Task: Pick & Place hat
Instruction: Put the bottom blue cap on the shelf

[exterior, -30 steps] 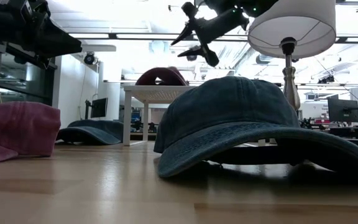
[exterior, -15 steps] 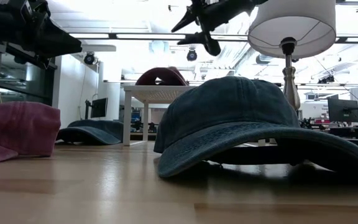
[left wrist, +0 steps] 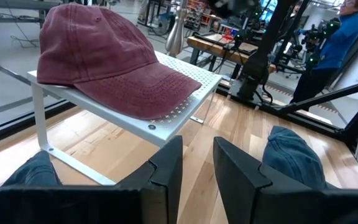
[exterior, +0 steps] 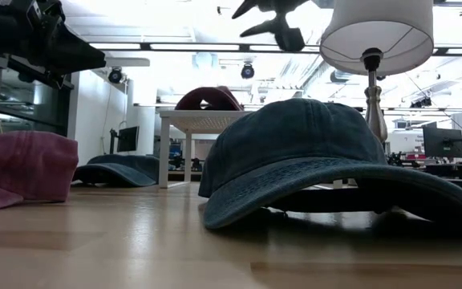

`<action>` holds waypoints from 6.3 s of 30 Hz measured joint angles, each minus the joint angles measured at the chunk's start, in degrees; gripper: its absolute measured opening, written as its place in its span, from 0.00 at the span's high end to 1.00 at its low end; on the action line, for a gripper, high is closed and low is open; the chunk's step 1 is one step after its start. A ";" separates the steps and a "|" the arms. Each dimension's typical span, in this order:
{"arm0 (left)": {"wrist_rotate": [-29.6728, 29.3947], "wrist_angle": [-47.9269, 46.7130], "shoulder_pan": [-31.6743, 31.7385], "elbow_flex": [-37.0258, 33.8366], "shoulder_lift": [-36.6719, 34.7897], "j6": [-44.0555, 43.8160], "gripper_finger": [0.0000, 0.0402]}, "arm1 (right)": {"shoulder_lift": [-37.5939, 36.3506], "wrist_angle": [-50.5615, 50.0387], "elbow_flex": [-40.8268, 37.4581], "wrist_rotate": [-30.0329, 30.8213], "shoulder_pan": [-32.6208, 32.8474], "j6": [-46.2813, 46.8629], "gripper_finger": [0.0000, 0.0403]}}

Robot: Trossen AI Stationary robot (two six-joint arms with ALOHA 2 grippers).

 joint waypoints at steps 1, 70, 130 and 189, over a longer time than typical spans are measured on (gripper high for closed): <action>0.00 0.02 0.02 0.01 0.00 0.02 0.78 | -0.44 -1.53 0.00 0.70 1.12 -0.02 0.64; 0.01 0.03 0.01 0.00 0.00 0.00 0.78 | 15.67 -21.33 -0.02 17.92 29.88 -90.58 0.41; 0.02 0.02 0.00 -0.01 -0.02 -0.01 0.78 | 21.31 -19.08 -0.11 16.47 29.09 -89.65 0.97; 0.00 0.04 0.00 0.00 0.00 0.02 0.78 | 17.15 -58.80 42.49 28.28 5.63 -107.84 1.00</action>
